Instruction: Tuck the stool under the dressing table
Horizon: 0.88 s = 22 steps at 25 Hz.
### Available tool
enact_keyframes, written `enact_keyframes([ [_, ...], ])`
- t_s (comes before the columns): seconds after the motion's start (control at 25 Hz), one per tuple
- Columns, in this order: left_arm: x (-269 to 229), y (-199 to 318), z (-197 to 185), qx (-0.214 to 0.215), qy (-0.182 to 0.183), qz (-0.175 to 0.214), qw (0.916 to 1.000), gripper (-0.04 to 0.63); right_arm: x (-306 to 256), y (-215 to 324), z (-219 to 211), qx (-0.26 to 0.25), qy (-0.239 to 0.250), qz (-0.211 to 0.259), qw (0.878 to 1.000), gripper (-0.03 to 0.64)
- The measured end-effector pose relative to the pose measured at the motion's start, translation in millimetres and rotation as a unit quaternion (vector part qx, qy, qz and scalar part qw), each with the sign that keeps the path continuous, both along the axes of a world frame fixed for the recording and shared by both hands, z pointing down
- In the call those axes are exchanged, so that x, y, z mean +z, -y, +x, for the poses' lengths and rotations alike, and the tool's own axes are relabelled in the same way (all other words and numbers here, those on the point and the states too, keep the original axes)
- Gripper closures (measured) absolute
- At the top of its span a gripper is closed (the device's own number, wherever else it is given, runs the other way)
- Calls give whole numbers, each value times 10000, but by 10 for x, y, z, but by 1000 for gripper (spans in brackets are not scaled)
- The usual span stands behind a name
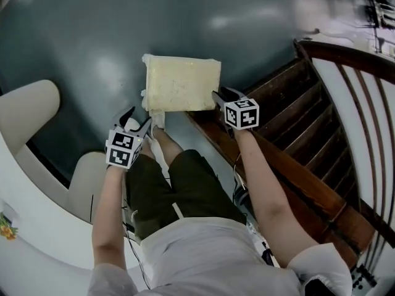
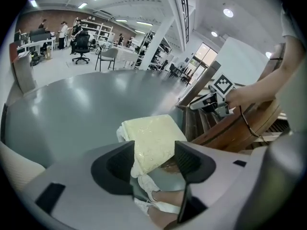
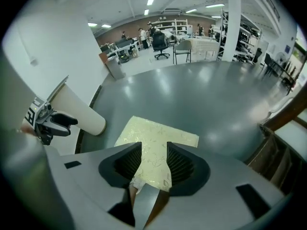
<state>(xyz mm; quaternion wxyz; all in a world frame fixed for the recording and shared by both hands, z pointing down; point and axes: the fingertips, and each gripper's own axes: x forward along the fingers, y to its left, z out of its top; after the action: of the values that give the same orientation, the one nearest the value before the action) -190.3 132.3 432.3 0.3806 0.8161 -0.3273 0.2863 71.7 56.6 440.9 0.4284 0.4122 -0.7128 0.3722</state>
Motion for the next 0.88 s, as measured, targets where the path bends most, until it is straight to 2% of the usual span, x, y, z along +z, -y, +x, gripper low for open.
enact_keyframes([
  [0.12,279,24,44,114,99,-31,9999,329,239,-6,73,202,60,-200,9996,421],
  [0.32,851,-52,187,310,133,-301,9990,302,717,-99,185,228,23,-464,9987,355],
  [0.48,1235,-127,287,564,172,-450,9972,280,1015,-119,316,533,68,-556,9970,314],
  [0.88,1801,-183,489,839,43,-727,9938,252,1568,-109,657,1084,188,-673,9916,244],
])
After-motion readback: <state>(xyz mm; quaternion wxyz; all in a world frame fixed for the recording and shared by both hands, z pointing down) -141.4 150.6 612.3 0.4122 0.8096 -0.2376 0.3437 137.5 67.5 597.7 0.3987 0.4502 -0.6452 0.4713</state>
